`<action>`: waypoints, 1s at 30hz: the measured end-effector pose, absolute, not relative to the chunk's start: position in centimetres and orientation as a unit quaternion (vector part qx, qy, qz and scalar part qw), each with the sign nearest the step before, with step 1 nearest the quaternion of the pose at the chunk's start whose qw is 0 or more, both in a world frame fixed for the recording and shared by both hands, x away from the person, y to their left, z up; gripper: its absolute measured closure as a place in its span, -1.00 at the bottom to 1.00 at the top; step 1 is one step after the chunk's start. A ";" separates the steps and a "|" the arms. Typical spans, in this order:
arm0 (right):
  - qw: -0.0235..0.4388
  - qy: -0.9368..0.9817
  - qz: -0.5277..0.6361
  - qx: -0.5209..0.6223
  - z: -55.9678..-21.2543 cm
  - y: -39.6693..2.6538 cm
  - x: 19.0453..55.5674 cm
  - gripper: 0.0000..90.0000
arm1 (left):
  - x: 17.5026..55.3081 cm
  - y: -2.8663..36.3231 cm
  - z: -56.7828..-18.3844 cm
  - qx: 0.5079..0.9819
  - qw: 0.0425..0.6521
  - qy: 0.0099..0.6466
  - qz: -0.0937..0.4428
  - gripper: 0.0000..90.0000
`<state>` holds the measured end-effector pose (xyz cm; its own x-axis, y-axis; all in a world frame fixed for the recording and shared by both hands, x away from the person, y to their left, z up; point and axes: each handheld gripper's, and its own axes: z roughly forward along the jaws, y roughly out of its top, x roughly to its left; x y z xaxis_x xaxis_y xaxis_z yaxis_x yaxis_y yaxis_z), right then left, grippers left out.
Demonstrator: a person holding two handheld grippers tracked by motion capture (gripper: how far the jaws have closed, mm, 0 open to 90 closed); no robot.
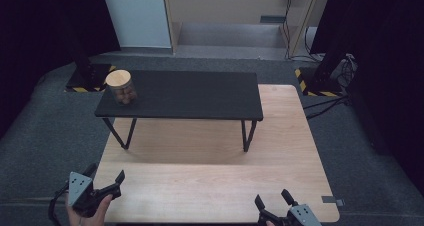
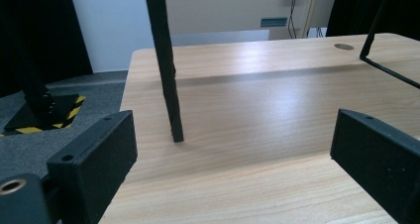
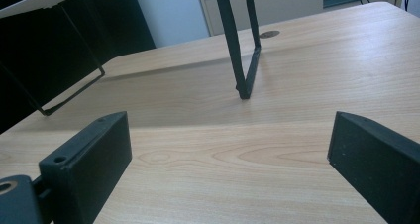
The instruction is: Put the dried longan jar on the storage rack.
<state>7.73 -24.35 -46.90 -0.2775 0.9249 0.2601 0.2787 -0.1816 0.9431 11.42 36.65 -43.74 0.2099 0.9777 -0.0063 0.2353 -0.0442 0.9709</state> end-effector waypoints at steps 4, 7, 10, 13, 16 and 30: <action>0.289 0.570 0.560 0.528 -46.9 -24.3 7.9 -0.93 | 11.1 36.9 -44.0 0.609 0.484 0.496 0.386 -0.94; 0.290 0.570 0.559 0.527 -46.9 -24.2 8.1 -0.93 | 10.9 36.9 -44.3 0.608 0.483 0.498 0.386 -0.94; 0.292 0.569 0.560 0.527 -47.0 -24.1 8.3 -0.93 | 10.7 37.0 -44.7 0.607 0.482 0.502 0.384 -0.94; 0.294 0.567 0.560 0.528 -47.0 -24.1 8.5 -0.93 | 10.6 37.0 -44.7 0.606 0.483 0.501 0.386 -0.94; 0.295 0.566 0.561 0.527 -46.9 -24.0 8.6 -0.93 | 10.4 37.1 -44.6 0.607 0.484 0.498 0.386 -0.94; 0.298 0.562 0.564 0.527 -46.9 -24.0 8.7 -0.93 | 10.5 36.7 -44.2 0.614 0.486 0.487 0.386 -0.94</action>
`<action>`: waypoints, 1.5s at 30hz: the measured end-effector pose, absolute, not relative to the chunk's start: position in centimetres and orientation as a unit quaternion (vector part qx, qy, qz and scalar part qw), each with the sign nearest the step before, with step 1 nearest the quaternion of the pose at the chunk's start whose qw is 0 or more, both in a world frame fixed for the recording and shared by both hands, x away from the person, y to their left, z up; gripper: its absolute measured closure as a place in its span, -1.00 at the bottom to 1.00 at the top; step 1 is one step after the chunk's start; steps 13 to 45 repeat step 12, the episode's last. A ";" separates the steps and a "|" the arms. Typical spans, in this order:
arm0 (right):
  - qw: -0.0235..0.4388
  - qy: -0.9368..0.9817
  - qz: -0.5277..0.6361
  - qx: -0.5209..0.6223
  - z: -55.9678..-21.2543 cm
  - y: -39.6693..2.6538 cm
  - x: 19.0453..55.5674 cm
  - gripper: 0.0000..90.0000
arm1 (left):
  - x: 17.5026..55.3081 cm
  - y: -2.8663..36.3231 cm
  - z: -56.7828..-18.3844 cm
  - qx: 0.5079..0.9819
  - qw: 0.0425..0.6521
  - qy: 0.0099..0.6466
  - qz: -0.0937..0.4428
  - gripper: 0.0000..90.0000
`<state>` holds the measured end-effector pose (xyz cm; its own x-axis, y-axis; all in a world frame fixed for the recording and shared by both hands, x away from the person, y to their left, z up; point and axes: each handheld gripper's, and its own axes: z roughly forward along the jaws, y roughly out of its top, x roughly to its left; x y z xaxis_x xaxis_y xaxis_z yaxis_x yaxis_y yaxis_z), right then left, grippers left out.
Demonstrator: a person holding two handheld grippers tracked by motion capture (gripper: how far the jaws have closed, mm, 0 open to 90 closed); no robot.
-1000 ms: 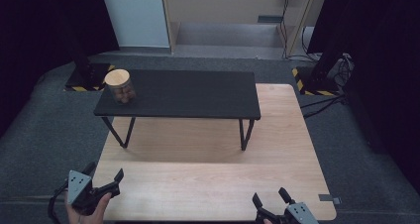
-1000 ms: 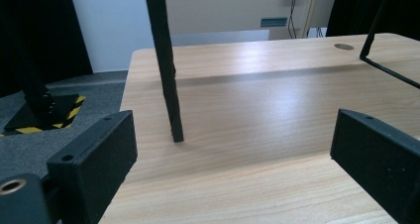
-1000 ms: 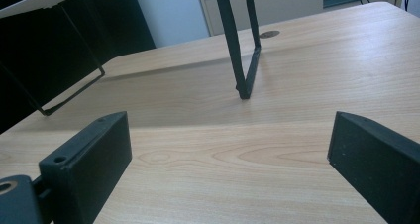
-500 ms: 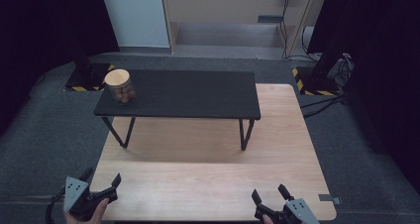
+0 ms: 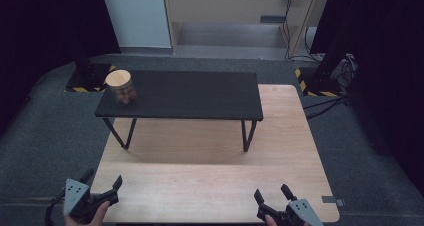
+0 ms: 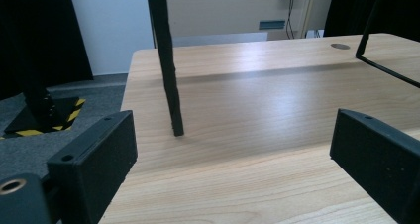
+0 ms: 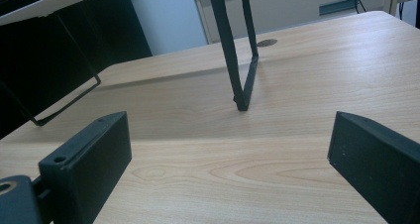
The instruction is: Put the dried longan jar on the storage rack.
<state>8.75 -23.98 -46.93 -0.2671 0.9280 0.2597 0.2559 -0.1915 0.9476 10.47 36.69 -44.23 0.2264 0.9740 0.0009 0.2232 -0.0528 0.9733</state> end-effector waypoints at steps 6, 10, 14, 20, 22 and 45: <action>0.299 0.559 0.566 0.527 -46.9 -24.2 8.5 -0.93 | 10.7 36.3 -44.0 0.620 0.484 0.484 0.385 -0.94; 0.299 0.554 0.573 0.524 -46.8 -24.3 8.0 -0.93 | 10.4 36.3 -43.6 0.622 0.486 0.478 0.385 -0.94; 0.300 0.552 0.577 0.522 -46.7 -24.3 7.8 -0.93 | 10.3 36.3 -43.6 0.622 0.488 0.477 0.385 -0.94; 0.300 0.552 0.577 0.522 -46.7 -24.3 7.8 -0.93 | 10.3 36.3 -43.6 0.622 0.488 0.477 0.385 -0.94; 0.300 0.552 0.577 0.522 -46.7 -24.3 7.8 -0.93 | 10.3 36.3 -43.6 0.622 0.488 0.477 0.385 -0.94; 0.300 0.552 0.577 0.522 -46.7 -24.3 7.8 -0.93 | 10.3 36.3 -43.6 0.622 0.488 0.477 0.385 -0.94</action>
